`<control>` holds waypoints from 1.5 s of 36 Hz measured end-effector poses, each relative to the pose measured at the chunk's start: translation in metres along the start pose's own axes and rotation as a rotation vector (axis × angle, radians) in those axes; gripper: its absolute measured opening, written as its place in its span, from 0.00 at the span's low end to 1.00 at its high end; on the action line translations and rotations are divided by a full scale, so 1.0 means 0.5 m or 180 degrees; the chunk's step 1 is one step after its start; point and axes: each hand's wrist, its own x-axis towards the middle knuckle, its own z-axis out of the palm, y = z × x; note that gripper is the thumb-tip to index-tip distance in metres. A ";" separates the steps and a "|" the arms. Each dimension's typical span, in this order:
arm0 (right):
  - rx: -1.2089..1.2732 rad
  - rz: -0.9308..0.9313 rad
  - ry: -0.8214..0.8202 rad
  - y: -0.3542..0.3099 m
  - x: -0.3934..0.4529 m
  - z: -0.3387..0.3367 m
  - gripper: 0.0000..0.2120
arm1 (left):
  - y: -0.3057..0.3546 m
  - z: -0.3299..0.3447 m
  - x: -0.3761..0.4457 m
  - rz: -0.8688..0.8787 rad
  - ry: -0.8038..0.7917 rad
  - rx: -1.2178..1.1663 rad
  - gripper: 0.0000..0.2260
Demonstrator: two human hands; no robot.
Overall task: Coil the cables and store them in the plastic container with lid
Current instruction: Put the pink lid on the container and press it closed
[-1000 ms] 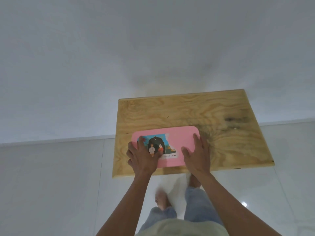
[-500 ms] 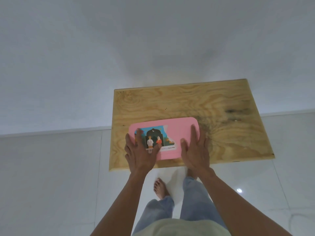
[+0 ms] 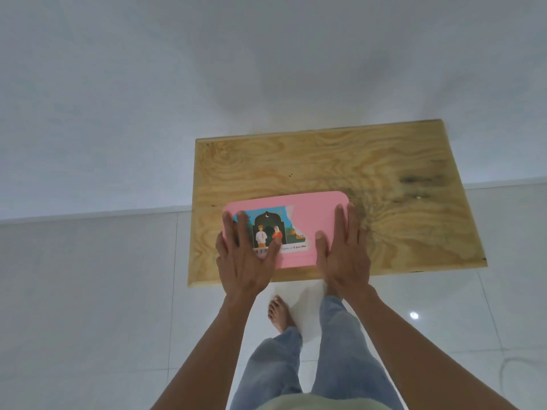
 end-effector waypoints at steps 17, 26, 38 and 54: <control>0.0574 0.0355 -0.0129 -0.012 0.059 -0.006 0.34 | 0.018 -0.026 0.089 -0.0181 0.0191 -0.0848 0.44; 0.0746 0.0332 -0.0034 -0.044 0.195 -0.019 0.33 | 0.066 -0.044 0.215 -0.0023 0.0334 -0.0974 0.45; 0.0736 0.0324 -0.0031 -0.068 0.369 0.003 0.33 | 0.128 -0.057 0.378 0.0024 0.0481 -0.0931 0.42; 0.0335 0.0202 -0.0057 -0.076 0.412 0.013 0.32 | 0.141 -0.048 0.417 0.0108 0.0402 -0.0685 0.41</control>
